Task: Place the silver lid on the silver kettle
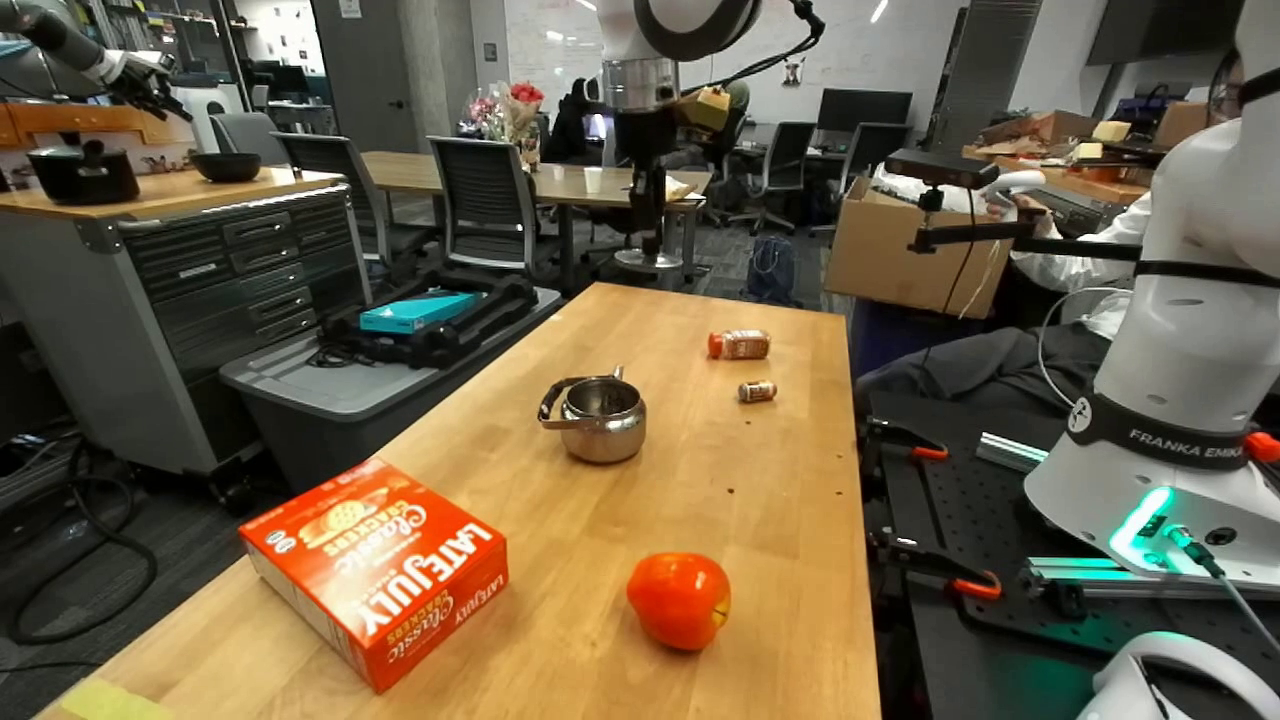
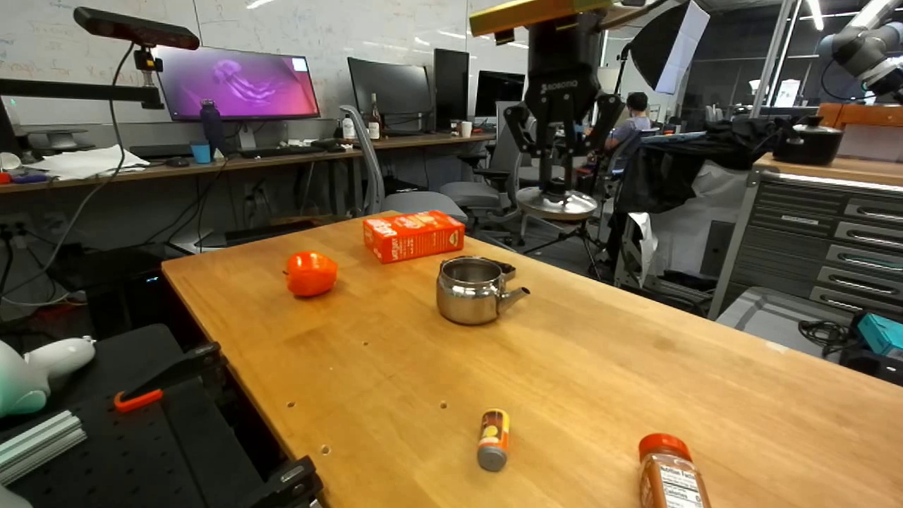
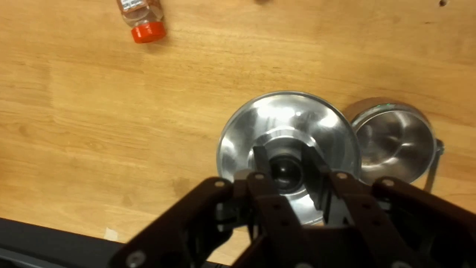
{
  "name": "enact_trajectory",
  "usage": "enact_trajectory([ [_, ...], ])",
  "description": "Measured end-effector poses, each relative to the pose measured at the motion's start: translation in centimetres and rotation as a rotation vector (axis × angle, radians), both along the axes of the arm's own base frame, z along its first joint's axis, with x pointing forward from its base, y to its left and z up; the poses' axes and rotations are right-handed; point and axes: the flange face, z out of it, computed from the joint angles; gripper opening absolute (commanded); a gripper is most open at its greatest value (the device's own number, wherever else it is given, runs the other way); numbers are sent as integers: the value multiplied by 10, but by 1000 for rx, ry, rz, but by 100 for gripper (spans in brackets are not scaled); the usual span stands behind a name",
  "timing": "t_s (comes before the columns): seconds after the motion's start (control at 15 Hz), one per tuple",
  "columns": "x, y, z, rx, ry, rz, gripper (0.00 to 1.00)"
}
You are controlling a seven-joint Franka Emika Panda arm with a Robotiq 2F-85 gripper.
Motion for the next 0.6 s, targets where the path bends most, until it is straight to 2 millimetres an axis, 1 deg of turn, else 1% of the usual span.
enact_trajectory([
  [0.07,-10,17,3,4,3,18,28],
  [0.13,-19,29,8,5,1,30,28],
  [0.2,-26,34,13,6,-2,36,28],
  [0.33,-35,35,18,7,-8,37,28],
  [0.6,-38,33,17,7,-4,32,28],
])
